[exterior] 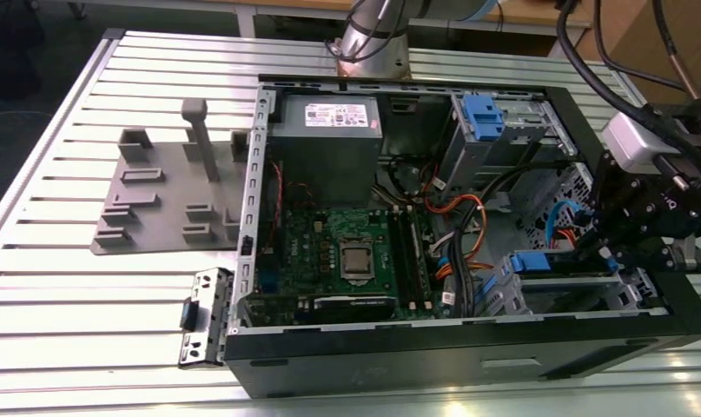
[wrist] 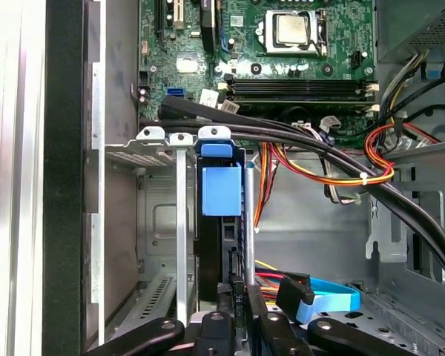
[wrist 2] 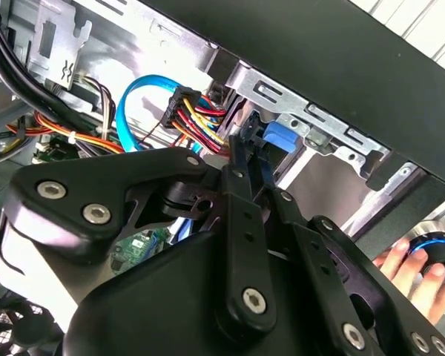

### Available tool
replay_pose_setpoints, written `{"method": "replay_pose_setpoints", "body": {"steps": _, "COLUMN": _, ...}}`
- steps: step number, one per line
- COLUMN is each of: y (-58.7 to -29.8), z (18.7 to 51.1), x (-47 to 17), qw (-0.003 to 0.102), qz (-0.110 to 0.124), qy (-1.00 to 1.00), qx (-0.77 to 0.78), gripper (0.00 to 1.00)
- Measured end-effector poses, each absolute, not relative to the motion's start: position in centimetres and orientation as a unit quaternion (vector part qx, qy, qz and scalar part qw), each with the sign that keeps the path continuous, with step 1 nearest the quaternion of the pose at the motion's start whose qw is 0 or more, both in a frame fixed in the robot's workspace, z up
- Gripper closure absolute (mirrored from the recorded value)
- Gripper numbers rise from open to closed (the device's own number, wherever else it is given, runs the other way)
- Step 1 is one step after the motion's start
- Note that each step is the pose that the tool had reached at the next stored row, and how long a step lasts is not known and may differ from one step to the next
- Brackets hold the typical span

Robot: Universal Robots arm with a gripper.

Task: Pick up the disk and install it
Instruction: 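Insert the first disk wire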

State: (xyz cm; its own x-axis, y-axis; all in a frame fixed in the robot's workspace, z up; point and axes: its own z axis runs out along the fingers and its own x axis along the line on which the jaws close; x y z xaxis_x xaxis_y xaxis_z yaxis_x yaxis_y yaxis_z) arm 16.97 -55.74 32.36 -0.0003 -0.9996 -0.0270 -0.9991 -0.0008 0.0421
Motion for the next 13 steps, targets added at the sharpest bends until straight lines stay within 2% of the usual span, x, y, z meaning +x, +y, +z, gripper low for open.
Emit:
{"method": "replay_pose_setpoints", "body": {"steps": 5, "y": -55.7, "z": 32.3, "x": 17.0, "qw": 0.005, "qz": -0.025, "qy": -0.707, "qx": 0.707, "gripper": 0.80}}
{"method": "replay_pose_setpoints", "body": {"steps": 6, "y": -55.7, "z": 32.3, "x": 17.0, "qw": 0.005, "qz": -0.025, "qy": -0.707, "qx": 0.707, "gripper": 0.74}}
{"method": "replay_pose_setpoints", "body": {"steps": 13, "y": -55.7, "z": 33.9, "x": 17.0, "qw": 0.005, "qz": -0.024, "qy": -0.707, "qx": 0.707, "gripper": 0.74}}
